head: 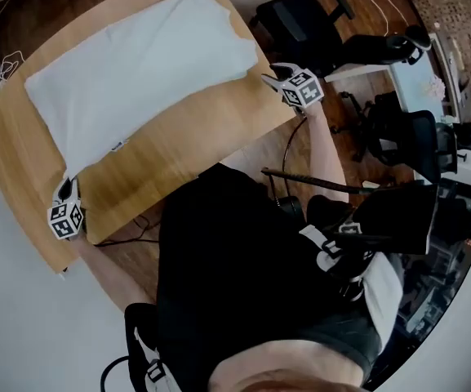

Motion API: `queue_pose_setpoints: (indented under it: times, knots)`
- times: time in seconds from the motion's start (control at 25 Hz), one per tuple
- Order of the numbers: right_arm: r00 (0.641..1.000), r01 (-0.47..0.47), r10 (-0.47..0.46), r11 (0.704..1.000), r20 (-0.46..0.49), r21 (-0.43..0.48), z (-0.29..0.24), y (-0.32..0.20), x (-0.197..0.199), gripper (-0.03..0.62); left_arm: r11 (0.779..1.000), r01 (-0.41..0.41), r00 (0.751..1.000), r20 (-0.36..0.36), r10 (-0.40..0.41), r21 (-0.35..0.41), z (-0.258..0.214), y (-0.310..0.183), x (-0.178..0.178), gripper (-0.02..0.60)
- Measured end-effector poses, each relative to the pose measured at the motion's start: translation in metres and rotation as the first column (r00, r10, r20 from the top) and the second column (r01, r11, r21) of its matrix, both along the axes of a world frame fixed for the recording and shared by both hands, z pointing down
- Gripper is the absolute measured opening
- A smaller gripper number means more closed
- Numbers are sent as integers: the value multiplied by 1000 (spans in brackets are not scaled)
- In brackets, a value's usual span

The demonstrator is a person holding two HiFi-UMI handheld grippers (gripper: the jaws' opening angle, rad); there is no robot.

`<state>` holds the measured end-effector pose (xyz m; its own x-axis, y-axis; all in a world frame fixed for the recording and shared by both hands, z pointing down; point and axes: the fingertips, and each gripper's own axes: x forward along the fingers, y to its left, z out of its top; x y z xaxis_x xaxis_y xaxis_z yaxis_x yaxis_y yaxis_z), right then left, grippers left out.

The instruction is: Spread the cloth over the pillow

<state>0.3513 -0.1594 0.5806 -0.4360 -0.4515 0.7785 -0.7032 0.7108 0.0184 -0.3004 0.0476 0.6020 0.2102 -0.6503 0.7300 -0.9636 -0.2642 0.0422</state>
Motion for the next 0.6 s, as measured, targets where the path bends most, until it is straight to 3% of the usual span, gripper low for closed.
queue_pose_setpoints:
  times: [0.16, 0.24, 0.44, 0.48, 0.56, 0.6]
  knots:
    - [968, 183, -189, 982, -164, -52, 28, -28, -6, 280, 998, 50, 998, 44, -51, 25, -24, -6, -2, 35]
    - [949, 223, -239, 970, -207, -97, 45, -36, -5, 308, 999, 50, 997, 65, -51, 13, -26, -5, 1, 35]
    - [976, 188, -204, 968, -80, -169, 64, -73, -3, 307, 999, 52, 995, 91, -50, -14, -25, -6, 2, 35]
    - [972, 215, -229, 952, -44, -218, 69, -73, -5, 292, 999, 51, 994, 95, -49, -15, -25, -6, 3, 35]
    - [950, 304, -310, 897, 32, -321, 68, -59, -9, 2, 999, 43, 995, 96, -42, -14, -29, -8, 8, 35]
    - [936, 344, -348, 870, 55, -353, 61, -51, -8, 2, 999, 37, 995, 93, -36, -8, -32, -11, 9, 35]
